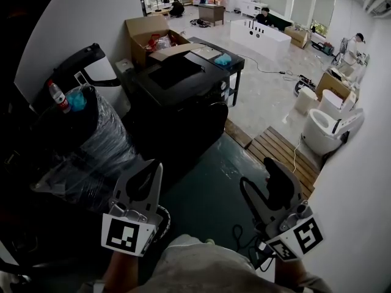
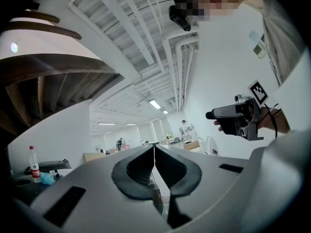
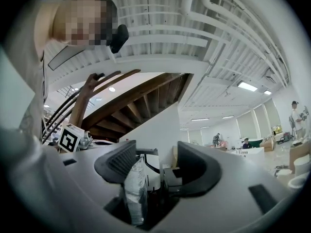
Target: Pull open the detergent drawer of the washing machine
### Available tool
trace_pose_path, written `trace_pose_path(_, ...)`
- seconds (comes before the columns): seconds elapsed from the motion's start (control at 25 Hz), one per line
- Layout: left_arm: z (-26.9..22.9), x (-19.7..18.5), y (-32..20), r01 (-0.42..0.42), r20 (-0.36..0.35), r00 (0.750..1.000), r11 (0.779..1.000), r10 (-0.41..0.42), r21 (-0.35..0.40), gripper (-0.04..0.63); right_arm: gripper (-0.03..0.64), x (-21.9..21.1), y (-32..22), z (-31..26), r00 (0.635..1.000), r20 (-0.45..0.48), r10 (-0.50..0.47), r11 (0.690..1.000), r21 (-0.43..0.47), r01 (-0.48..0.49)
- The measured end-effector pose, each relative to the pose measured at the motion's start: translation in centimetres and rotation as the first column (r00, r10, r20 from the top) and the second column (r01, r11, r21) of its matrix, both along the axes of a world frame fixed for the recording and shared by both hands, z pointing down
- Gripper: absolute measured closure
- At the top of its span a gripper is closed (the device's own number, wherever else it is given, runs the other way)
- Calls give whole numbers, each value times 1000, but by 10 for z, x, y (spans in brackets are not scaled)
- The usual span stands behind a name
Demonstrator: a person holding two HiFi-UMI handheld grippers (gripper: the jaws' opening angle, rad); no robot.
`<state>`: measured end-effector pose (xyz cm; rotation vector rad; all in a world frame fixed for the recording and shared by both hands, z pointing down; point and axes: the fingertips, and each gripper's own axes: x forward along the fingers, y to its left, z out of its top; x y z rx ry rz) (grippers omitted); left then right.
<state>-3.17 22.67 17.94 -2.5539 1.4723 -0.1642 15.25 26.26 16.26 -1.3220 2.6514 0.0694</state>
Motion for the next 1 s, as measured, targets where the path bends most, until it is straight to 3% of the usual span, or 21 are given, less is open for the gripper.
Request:
trace_pose_path(0.04,0,3,1,2,1,1000,1000,-2,1,575,336,4,0,0,1000,9,4,1000,1,-4)
trace_pose_path(0.16,2,8,1,3,23,1000,1000,-3,22,575,292,15,-1,3,1000,-1,29,1000,5,-29)
trace_pose_path(0.28,6,10,-1,7,49,999,999,-9,35,575,284,21,-4,6,1000,2,29,1000,3,-29)
trace_pose_path(0.64,23,2,-33,37,35,999,999,-37,7,576,270,20,-45,25,999,7,52,998,-32,-51)
trace_pose_path(0.8,30,-6,-58,38,50,998,999,-40,27,575,269,16,-72,38,999,21,44,996,-73,-43)
trace_pose_path(1.0,44,-20,-103,50,33,998,999,-50,-18,575,268,3,-125,57,998,54,41,989,-144,-33)
